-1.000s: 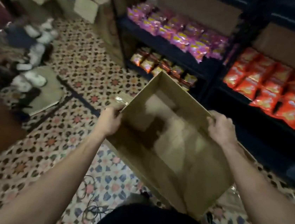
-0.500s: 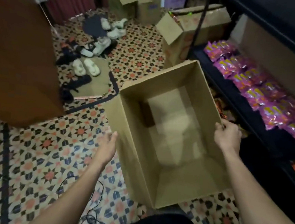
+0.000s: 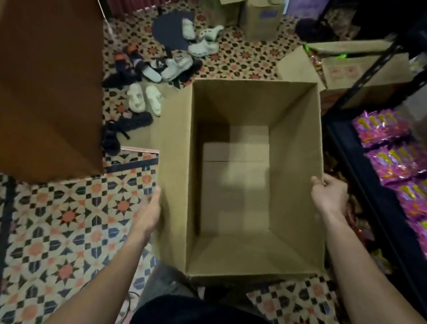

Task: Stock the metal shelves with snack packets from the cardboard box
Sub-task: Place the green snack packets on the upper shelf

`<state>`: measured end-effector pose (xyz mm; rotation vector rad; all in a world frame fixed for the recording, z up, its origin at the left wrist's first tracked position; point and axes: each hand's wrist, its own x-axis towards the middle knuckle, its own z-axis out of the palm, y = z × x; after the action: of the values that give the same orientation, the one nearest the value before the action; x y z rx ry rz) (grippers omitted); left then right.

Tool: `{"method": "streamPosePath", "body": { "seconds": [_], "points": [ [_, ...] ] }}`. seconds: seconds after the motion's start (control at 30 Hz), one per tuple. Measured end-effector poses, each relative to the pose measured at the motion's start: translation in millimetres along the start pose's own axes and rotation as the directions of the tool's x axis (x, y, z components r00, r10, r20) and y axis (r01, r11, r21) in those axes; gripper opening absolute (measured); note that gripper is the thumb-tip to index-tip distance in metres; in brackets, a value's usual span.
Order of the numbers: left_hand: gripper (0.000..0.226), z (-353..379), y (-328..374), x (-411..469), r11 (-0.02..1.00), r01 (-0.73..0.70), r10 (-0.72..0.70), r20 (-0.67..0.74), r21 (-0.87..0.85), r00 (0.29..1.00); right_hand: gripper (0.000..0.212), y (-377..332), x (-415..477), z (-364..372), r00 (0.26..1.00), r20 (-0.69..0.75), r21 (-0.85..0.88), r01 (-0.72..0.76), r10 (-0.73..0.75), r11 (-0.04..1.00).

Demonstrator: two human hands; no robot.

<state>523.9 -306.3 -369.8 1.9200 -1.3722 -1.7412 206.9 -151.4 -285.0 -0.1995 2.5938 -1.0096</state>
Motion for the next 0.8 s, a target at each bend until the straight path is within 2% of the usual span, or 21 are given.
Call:
{"method": "streamPosePath", "body": {
  "seconds": [0.17, 0.37, 0.53, 0.6, 0.73, 0.8],
  "points": [
    [0.038, -41.9, 87.0, 74.0, 0.991, -0.13, 0.123, -0.254, -0.01, 0.959, 0.026, -55.0, 51.6, 61.0, 0.996, 0.017, 0.068, -0.09, 0.089, 0.994],
    [0.024, -95.2, 234.6, 174.0, 0.93, -0.313, 0.361, -0.328, 0.191, 0.873, 0.024, -134.4, 112.5, 153.7, 0.98, -0.024, 0.181, -0.192, 0.2, 0.965],
    [0.016, -116.4, 335.0, 227.0, 0.8, -0.482, 0.574, -0.224, 0.356, 0.787, 0.029, -190.2, 161.7, 221.5, 0.95, 0.0, 0.236, -0.305, 0.314, 0.923],
    [0.019, -116.7, 366.9, 240.8, 0.751, -0.531, 0.617, -0.13, 0.392, 0.776, 0.027, -212.3, 169.9, 237.0, 0.944, -0.006, 0.253, -0.317, 0.329, 0.914],
    [0.044, -95.2, 405.7, 267.8, 0.79, -0.57, 0.548, 0.156, 0.228, 0.822, 0.021, -248.8, 193.6, 260.5, 0.941, 0.036, 0.25, -0.335, 0.337, 0.909],
    [0.04, -75.5, 415.3, 297.2, 0.776, -0.578, 0.508, 0.294, 0.252, 0.81, 0.02, -260.0, 211.1, 271.5, 0.936, 0.028, 0.225, -0.348, 0.351, 0.91]
  ]
}}
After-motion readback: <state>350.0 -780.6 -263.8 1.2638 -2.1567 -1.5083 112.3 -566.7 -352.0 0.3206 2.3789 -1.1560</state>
